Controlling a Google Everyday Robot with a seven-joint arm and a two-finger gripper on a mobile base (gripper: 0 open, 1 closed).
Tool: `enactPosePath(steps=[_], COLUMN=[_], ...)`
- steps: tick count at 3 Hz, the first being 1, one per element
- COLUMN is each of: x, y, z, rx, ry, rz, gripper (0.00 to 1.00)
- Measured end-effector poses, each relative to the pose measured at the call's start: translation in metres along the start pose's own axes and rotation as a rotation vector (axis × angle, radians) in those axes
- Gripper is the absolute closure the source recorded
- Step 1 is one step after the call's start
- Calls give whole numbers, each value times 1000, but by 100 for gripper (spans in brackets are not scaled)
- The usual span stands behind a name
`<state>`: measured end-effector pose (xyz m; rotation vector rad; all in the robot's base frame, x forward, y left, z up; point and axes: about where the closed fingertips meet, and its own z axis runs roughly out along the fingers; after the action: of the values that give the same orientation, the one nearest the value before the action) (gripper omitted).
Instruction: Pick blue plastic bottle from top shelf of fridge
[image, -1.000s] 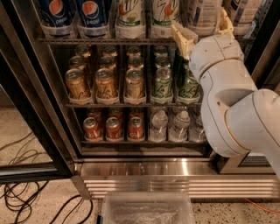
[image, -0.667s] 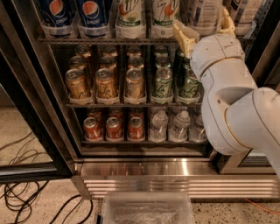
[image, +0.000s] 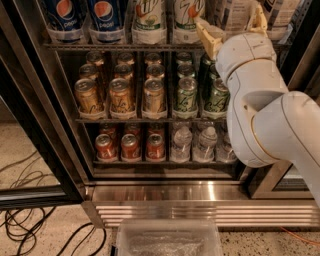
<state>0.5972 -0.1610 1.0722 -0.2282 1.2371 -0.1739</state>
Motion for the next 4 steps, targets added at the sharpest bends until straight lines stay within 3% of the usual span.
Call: enactPosePath(steps=[2,3,4], x=[1,3,6], y=[-10,-15,-18], z=[10,14,17], rx=[56,74,82], ry=[3,6,11], rz=[-1,3,5], gripper=[35,54,63])
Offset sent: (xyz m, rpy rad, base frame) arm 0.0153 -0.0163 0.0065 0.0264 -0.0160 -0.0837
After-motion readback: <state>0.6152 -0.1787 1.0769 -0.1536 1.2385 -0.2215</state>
